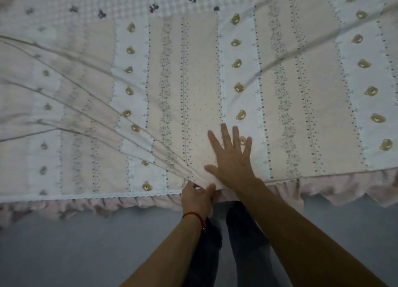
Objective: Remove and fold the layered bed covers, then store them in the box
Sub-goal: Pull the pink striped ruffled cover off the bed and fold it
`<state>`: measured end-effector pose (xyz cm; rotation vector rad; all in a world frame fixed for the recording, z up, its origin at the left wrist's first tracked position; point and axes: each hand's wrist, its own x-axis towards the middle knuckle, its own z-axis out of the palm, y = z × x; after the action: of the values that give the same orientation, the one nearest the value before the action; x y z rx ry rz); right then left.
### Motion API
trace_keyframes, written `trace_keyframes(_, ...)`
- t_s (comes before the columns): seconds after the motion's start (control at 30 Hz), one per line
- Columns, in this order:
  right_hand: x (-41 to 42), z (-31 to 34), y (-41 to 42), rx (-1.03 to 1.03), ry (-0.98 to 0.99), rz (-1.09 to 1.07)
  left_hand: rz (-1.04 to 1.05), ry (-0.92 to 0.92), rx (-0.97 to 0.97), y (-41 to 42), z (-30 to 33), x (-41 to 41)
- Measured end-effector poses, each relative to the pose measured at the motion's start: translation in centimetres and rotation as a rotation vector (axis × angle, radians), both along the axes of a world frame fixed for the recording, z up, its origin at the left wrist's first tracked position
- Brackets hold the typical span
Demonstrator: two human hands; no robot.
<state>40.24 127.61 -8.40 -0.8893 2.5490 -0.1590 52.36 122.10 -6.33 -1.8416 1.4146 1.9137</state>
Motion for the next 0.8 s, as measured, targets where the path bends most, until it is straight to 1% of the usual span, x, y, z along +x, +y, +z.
trace_keyframes(0.07,0.8,0.1,-1.0,0.118,0.026,-0.018,0.038,-0.039,0.043,-0.8,0.6,0.0)
trace_keyframes(0.13,0.8,0.7,-2.4,0.117,0.060,0.021,0.043,-0.083,0.028,-2.7,1.4,0.1)
trace_keyframes(0.23,0.3,1.3,-6.2,-0.067,0.094,0.165,0.096,-0.132,-0.171,-9.5,2.1,1.4)
trace_keyframes(0.27,0.2,1.2,-7.7,-0.112,0.048,0.182,0.078,-0.178,-0.285,-12.5,2.4,1.9)
trace_keyframes(0.3,0.2,0.9,-8.8,-0.113,0.003,0.175,0.007,-0.243,-0.406,-15.4,2.7,2.3)
trace_keyframes(0.37,0.4,0.3,-10.4,-0.051,-0.056,0.127,-0.242,-0.384,-0.628,-21.2,3.0,2.7)
trace_keyframes(0.4,0.4,0.0,-10.9,-0.010,-0.063,0.104,-0.378,-0.452,-0.696,-24.0,3.0,2.8)
trace_keyframes(0.43,0.4,-0.4,-11.5,0.028,-0.069,0.101,-0.494,-0.521,-0.725,-26.8,3.0,2.9)
trace_keyframes(0.47,0.5,-0.9,-12.6,0.060,-0.075,0.105,-0.588,-0.582,-0.702,-29.9,2.8,3.2)
trace_keyframes(0.5,0.4,-1.2,-12.8,0.087,-0.080,0.089,-0.696,-0.624,-0.629,-31.8,2.4,3.2)
trace_keyframes(0.6,0.1,-1.9,-13.5,0.170,-0.065,0.066,-1.005,-0.659,-0.294,-34.2,1.3,3.4)
trace_keyframes(0.63,0.1,-2.1,-13.9,0.200,-0.056,0.067,-1.070,-0.645,-0.257,-34.8,0.8,3.6)
trace_keyframes(0.7,0.1,-2.2,-14.7,0.239,-0.076,0.049,-1.163,-0.623,-0.249,-35.4,0.1,3.8)
trace_keyframes(0.8,0.0,-2.1,-16.0,0.304,-0.101,0.014,-1.229,-0.590,-0.227,-36.1,-0.4,4.4)
